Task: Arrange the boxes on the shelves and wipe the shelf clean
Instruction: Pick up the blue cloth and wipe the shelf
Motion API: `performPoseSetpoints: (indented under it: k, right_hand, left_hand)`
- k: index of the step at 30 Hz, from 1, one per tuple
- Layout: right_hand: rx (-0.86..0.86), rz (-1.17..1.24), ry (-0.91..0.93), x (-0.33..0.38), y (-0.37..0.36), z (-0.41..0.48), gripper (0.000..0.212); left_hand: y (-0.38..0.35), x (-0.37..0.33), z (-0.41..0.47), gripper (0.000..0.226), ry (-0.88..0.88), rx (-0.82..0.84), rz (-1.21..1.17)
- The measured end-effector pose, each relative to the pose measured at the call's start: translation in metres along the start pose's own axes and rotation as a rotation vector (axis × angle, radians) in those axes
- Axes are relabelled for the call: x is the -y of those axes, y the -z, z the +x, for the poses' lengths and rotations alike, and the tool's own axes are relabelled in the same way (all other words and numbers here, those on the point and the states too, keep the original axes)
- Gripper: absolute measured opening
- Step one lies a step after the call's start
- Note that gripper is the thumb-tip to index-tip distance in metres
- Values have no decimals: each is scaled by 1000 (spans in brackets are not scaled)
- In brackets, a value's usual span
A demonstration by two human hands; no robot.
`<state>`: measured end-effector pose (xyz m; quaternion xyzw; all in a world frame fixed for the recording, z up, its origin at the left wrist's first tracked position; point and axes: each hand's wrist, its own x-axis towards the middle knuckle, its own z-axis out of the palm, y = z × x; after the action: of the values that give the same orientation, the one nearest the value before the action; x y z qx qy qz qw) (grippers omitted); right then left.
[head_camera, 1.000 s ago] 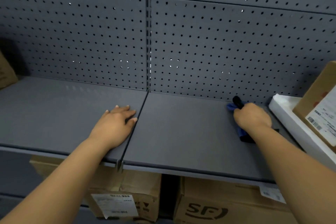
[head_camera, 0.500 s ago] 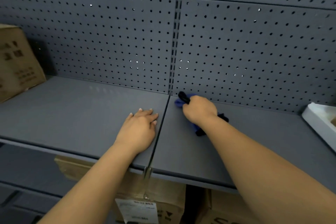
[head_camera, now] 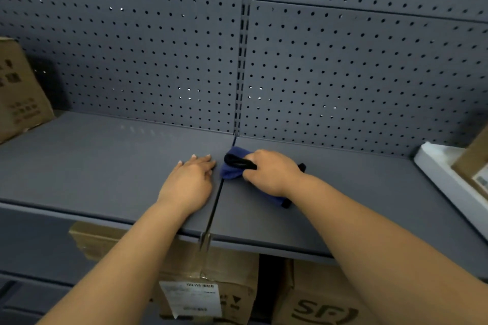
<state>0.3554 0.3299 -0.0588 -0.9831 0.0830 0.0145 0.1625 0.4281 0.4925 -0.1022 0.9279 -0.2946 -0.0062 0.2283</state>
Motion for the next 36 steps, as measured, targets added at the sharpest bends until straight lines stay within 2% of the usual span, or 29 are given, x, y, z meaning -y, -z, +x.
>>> performPoseSetpoints:
  k: [4,6,13,18,26,31,33,36]
  right_hand:
    - [-17,8,-46,-18,5,-19,24]
    - [-35,17,-92,-31,10,-26,16]
    - [-156,94,-331,-106,33,-47,8]
    - [-209,120,-461,-162,51,-61,24]
    - [-440,84,-788,-235,66,-63,20]
    - [-393,36,-893,-234,68,-46,20]
    - [-404,39,-889,-224,67,-40,14]
    - [-431,63,-882,-211,66,-31,16]
  left_hand:
    - [0,-1,-1,44,4,17,17]
    - [0,-2,-1,44,4,23,29]
    - [2,-9,1,43,24,44,48]
    - [1,-17,6,40,35,42,39]
    - [-2,-15,20,42,45,26,27]
    - [-1,-12,21,42,50,3,0]
    - [0,-11,21,43,53,-1,-1]
    - [2,-9,20,43,59,-3,1]
